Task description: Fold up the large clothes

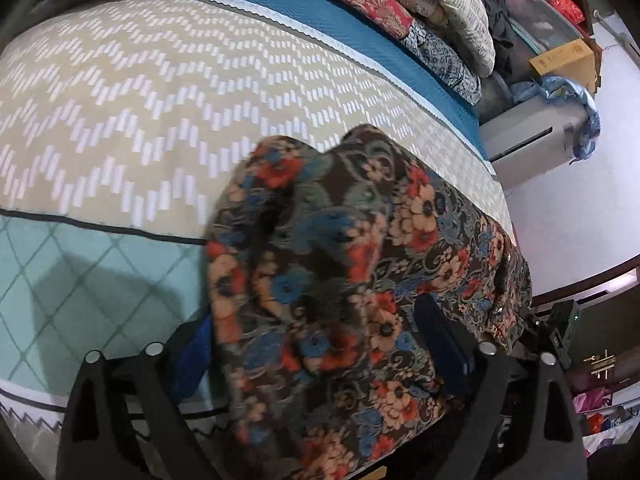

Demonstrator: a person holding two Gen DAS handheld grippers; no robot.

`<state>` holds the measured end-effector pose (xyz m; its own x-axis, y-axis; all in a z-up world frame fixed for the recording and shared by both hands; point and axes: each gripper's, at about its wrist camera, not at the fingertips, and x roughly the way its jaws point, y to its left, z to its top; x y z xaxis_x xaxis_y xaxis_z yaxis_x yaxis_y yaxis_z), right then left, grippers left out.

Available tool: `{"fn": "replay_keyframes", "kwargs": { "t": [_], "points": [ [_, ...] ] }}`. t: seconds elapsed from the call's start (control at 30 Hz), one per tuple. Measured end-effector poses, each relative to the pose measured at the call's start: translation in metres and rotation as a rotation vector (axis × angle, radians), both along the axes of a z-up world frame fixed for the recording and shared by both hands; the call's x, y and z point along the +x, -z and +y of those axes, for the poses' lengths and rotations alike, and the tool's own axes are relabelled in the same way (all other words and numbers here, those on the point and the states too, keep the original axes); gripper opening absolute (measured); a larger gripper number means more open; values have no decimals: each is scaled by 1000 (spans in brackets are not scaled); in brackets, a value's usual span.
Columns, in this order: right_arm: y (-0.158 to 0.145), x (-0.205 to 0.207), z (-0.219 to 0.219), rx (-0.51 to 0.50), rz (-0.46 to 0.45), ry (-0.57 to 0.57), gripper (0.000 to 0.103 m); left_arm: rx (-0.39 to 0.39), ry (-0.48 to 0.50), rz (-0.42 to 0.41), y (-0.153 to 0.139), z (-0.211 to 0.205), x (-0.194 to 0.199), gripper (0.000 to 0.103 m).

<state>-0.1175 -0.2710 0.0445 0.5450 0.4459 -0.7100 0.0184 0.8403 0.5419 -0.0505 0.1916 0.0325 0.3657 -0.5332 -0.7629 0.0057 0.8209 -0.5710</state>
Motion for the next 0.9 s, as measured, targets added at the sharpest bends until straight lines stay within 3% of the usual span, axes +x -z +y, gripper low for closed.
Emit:
{"fn": "replay_keyframes", "kwargs": {
  "t": [0.13, 0.2, 0.23, 0.27, 0.33, 0.57, 0.9],
  "points": [
    [-2, 1, -2, 15, 10, 14, 95, -3, 45, -17, -10, -29, -3, 0],
    [-3, 1, -3, 22, 12, 24, 95, 143, 73, -57, -18, -50, -9, 0],
    [-3, 1, -2, 19, 13, 29, 95, 259, 97, -59, -17, -63, -9, 0],
    [-3, 2, -1, 7, 13, 30, 95, 431, 123, -49, -10, -80, -9, 0],
    [-3, 2, 3, -24, 12, 31, 94, 542, 136, -60, -4, -91, -10, 0],
    [0, -3, 27, -173, -42, 20, 98, 550, 50, -79, -2, -95, -22, 0],
    [5, -8, 44, -306, -77, -5, 98, 550, 25, -102, 6, -93, -50, 0]
  ]
}}
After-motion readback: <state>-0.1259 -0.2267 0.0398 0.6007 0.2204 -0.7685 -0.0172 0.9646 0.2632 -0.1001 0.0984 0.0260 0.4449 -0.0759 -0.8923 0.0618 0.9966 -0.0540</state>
